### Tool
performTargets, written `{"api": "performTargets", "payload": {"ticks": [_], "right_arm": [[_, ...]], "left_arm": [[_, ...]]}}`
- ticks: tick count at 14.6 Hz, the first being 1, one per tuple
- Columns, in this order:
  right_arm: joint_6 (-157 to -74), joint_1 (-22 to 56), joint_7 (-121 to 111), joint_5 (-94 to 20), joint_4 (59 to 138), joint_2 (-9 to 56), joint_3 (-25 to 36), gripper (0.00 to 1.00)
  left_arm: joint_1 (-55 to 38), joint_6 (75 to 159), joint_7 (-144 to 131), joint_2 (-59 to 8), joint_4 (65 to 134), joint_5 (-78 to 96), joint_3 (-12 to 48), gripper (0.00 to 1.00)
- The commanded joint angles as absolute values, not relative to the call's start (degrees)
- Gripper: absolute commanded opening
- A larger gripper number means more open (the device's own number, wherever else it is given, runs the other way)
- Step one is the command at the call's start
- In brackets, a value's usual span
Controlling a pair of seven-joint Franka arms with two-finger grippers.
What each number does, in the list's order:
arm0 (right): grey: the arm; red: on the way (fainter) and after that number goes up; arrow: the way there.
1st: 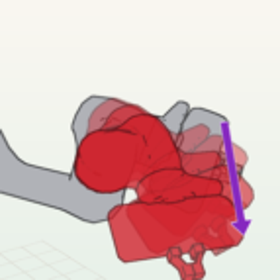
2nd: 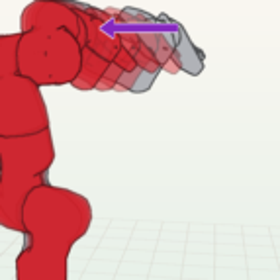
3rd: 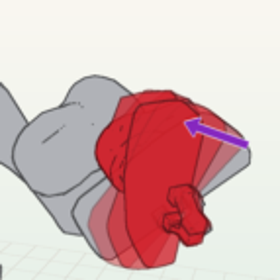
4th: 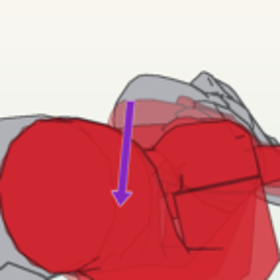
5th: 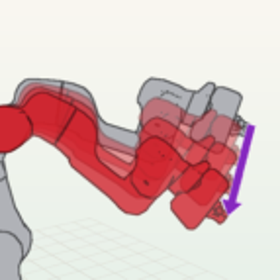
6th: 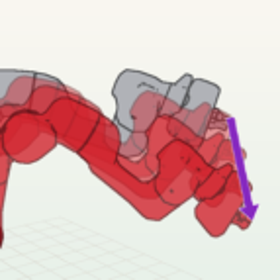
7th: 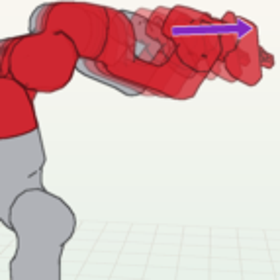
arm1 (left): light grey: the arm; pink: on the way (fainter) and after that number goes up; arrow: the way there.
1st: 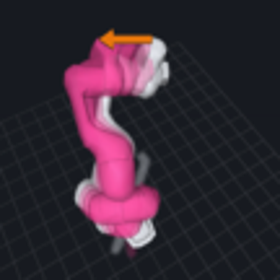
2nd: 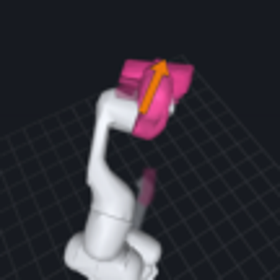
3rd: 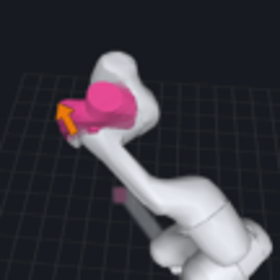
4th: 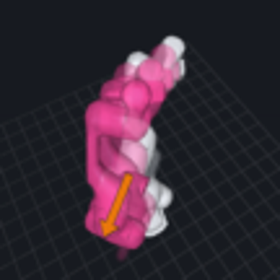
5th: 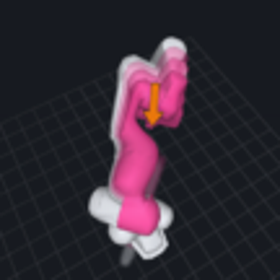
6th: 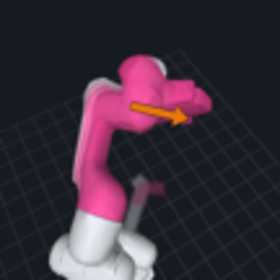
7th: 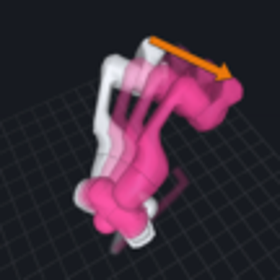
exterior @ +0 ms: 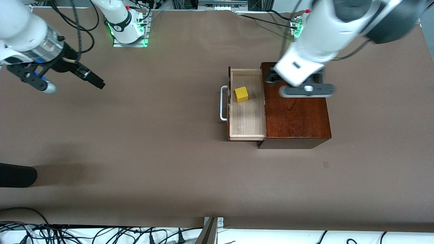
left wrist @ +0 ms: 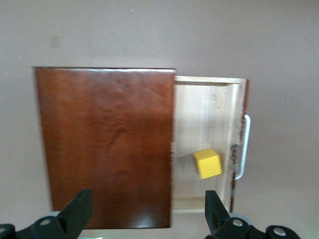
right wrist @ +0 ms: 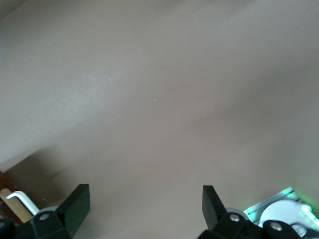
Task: Open drawer, take yellow block, close drawer
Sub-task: 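Release the handle and raise the left gripper away from the drawer, then lower the right gripper onto the yellow cube in the drawer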
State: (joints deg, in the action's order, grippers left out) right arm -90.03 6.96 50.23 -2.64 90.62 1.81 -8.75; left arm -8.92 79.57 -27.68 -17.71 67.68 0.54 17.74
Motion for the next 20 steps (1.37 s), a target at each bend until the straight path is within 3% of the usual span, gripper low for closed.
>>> {"api": "performTargets", "payload": {"ticks": [1,7,14,15,20], "right_arm": [[-90.61,8.51,60.87,-3.34,90.35,1.93,-11.51,1.0],[-100.26,24.84,97.32,-1.94,90.26,7.11,-11.78,1.0],[-112.32,39.01,130.74,1.05,86.24,18.7,-11.69,1.0],[-112.67,40.07,134.26,2.01,84.22,21.07,-11.69,1.0],[-115.12,45.08,139.57,5.18,75.59,32.5,-11.6,1.0]], "left_arm": [[-2.12,78.49,-19.53,-13.45,71.45,3.08,18.28,1.0],[1.06,75.85,-15.74,-8.81,74.59,2.9,16.97,1.0],[-12.12,83.39,-9.32,1.3,88.83,2.2,-2.62,1.0],[-12.39,85.24,-8.71,2.45,91.21,2.2,-3.42,1.0],[-11.08,86.92,-8.88,1.5,90.35,2.02,-3.51,1.0]]}}
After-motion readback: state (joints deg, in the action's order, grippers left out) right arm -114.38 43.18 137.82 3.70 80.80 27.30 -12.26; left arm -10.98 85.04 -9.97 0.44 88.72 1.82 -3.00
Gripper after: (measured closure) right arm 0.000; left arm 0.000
